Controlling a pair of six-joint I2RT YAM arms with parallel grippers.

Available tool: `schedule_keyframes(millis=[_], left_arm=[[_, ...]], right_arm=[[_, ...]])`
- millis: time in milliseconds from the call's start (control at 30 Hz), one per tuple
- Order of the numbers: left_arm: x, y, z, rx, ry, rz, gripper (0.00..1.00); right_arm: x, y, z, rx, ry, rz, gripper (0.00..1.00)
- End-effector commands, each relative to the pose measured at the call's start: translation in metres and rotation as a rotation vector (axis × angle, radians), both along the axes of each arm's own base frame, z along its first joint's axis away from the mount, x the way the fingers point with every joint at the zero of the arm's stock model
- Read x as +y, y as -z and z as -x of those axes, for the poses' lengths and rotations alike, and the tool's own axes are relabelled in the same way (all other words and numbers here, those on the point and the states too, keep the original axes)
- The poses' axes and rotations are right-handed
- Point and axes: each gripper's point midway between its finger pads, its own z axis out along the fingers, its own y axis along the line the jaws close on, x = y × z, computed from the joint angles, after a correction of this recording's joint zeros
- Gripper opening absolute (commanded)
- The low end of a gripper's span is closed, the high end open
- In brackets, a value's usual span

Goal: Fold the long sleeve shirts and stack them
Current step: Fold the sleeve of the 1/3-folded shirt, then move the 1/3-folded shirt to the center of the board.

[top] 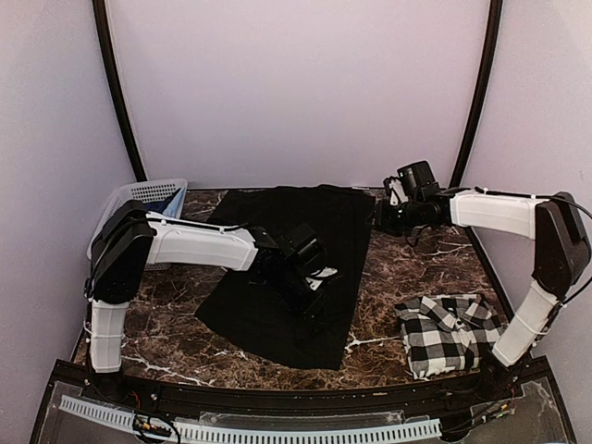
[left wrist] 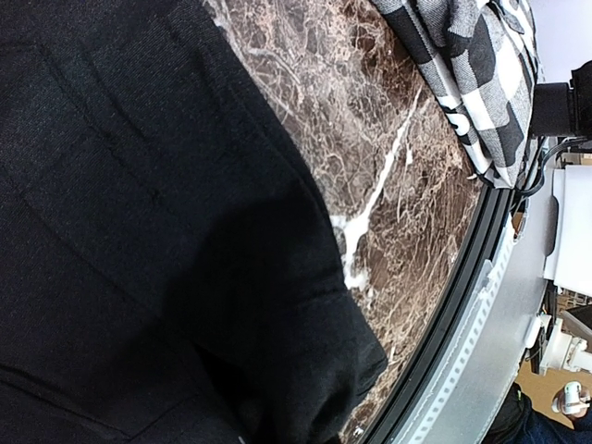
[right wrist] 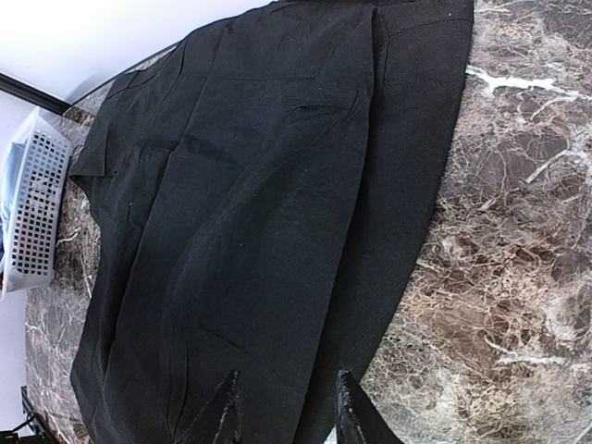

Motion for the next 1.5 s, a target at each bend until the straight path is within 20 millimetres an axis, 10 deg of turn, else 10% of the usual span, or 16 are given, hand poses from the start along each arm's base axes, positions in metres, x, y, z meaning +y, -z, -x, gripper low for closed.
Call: schedule_keyframes(millis=[0, 200, 567, 1067, 1467], left_arm=[[-0.002, -0.006, 0.006, 0.008, 0.02, -0.004, 0.02], [-0.003, -0.006, 0.006, 0.007, 0.017, -0.012, 0.11], [-0.013, -0.038, 0.007, 0.004, 0.027, 0.078, 0.58], [0.02, -0.06, -0.012, -0.004, -0.069, 0.106, 0.58], [0.138, -0.008, -0.095, -0.099, -0.41, -0.137, 0.39]], right_arm=[[0.001, -0.008, 0.001, -0.041, -0.003, 0.005, 0.32], [0.004, -0.007, 0.003, -0.04, -0.013, 0.01, 0.32], [0.029, 0.001, 0.022, -0.017, -0.075, -0.001, 0.32], [0.099, 0.041, 0.068, 0.067, -0.212, -0.025, 0.31], [0.11, 0.081, 0.061, 0.112, -0.211, 0.023, 0.26]])
